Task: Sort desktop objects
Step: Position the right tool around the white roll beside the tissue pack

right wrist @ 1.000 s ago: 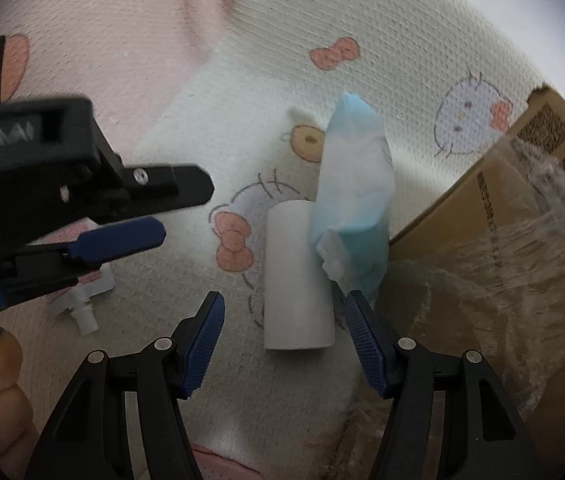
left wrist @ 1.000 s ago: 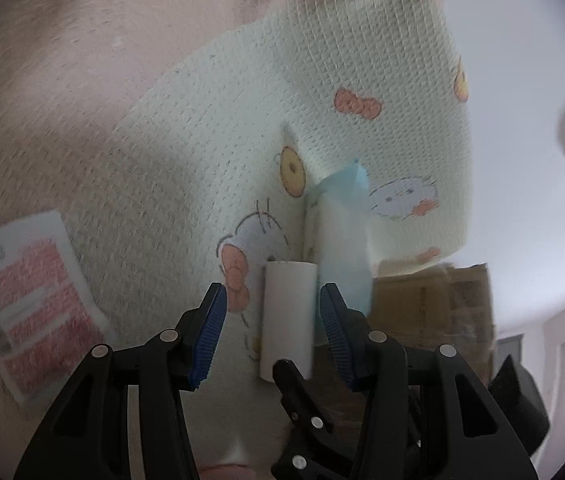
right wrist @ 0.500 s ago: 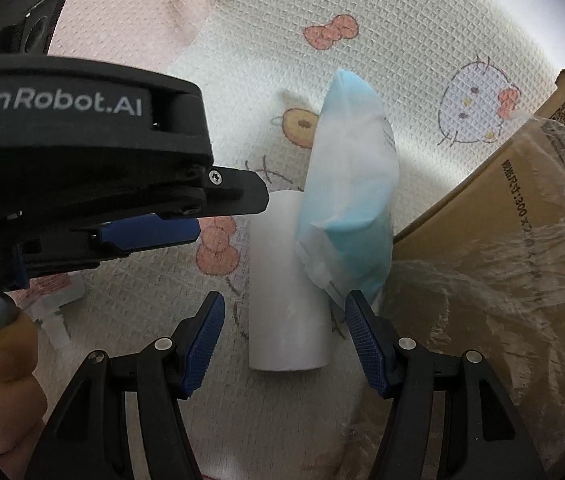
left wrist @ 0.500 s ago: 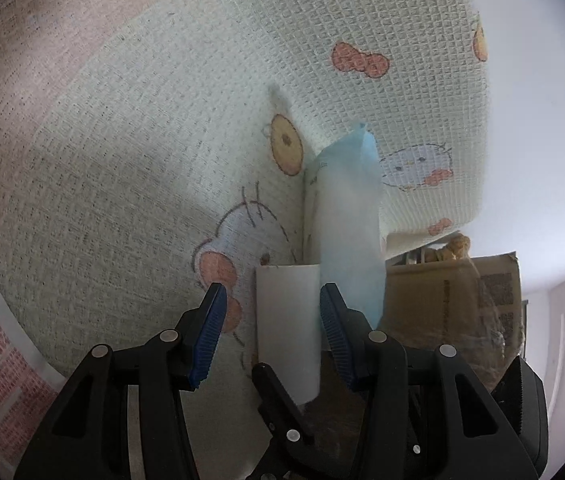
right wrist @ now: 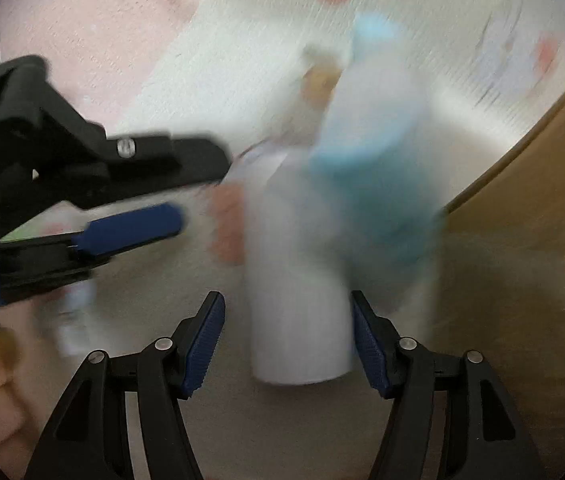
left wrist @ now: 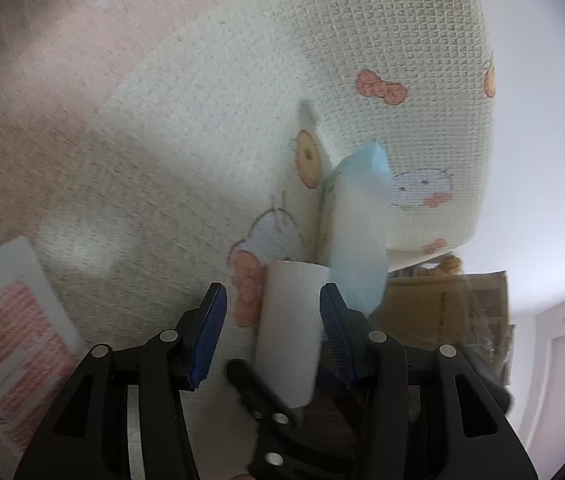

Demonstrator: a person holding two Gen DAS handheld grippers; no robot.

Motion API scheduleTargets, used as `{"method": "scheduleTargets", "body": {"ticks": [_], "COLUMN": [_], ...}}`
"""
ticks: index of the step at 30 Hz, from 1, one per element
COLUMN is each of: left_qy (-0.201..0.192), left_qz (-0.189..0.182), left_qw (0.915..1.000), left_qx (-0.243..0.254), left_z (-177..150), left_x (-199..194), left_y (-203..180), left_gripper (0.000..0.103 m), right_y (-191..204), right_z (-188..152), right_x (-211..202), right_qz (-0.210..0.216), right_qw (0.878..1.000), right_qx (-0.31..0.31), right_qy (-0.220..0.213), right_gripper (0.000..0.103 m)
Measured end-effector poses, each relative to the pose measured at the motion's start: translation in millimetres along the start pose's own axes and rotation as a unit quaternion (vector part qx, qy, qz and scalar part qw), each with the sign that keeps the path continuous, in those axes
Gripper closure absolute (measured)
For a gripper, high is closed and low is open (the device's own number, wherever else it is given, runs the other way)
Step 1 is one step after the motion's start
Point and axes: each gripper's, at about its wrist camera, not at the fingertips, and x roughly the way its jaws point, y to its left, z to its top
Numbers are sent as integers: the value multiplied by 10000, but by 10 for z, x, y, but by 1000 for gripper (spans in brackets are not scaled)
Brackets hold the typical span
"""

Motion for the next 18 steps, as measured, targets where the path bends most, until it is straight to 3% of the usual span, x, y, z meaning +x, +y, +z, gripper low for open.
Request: {"method": "scheduleTargets", "body": {"ticks": [10, 18], "left_qy": [98, 354], "left_qz": [70, 249], "left_qw": [9999, 9985], "left_qx": [42, 340], "left_z": [-13, -54], "left_x": [14, 95], "left_y": [11, -79], "left_gripper": [50, 50], "right_y": [264, 239], "right_z": [-2, 34], "right_x": [-150, -163], "right_qz": [330, 502], "right_qw": [9951, 9935], "right_qx": [-738, -701], "right_qy": [-572, -749], "right_gripper": [48, 48]}}
